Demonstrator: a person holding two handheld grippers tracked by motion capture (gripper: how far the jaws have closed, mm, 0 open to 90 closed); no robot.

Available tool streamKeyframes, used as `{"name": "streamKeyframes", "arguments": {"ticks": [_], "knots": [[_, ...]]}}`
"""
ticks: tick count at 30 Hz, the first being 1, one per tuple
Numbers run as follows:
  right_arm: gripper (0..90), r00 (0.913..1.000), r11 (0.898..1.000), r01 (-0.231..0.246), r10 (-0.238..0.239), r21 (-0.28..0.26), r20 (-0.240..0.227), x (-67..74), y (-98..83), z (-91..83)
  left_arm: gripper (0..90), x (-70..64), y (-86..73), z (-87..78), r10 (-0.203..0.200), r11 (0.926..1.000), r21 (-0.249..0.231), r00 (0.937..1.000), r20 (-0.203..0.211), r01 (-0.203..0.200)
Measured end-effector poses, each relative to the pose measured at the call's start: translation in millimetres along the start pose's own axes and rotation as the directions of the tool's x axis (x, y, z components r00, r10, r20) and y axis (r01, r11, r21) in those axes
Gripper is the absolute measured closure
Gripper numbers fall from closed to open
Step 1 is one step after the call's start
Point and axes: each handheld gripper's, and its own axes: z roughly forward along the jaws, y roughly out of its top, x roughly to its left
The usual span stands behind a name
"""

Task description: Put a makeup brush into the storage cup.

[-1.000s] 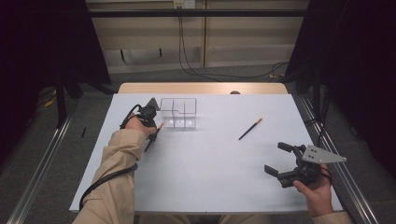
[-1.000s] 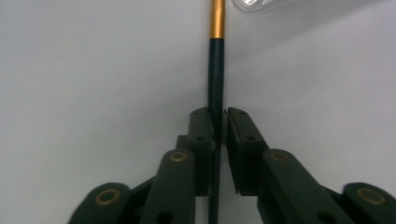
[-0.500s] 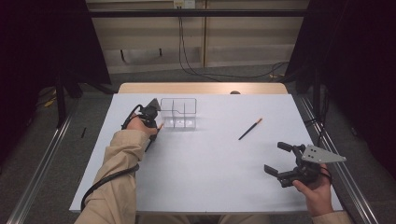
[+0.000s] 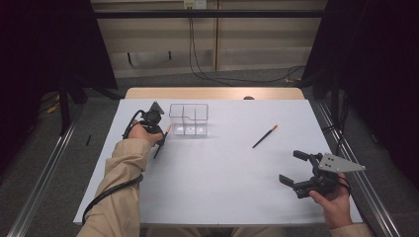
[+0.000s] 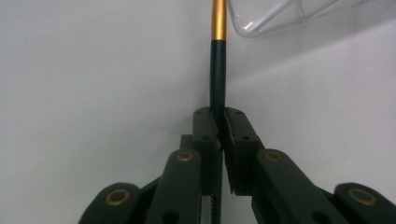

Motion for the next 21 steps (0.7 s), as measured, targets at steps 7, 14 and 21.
{"name": "streamKeyframes", "arguments": {"ticks": [7, 14, 21], "knots": [[0.0, 1.0000, 1.000, -0.002, 0.002, -0.002, 0.002, 0.2, 0.2, -0.1, 84.2, 5.6, -4.5, -8.5, -0.020, 0.9955, -0.092, 0.9994, 0.029, 0.023], [0.0, 1.0000, 1.000, -0.001, 0.001, -0.002, 0.001, 0.2, 0.2, -0.3, 84.1, 9.1, -8.9, -15.7, -0.025, 0.9823, -0.184, 0.9988, 0.043, 0.033], [0.0, 1.0000, 1.000, 0.002, -0.002, -0.001, 0.002, 0.2, 0.1, 0.1, 84.1, 14.0, -15.9, -22.7, -0.057, 0.9560, -0.283, 0.9948, 0.084, 0.079]]}}
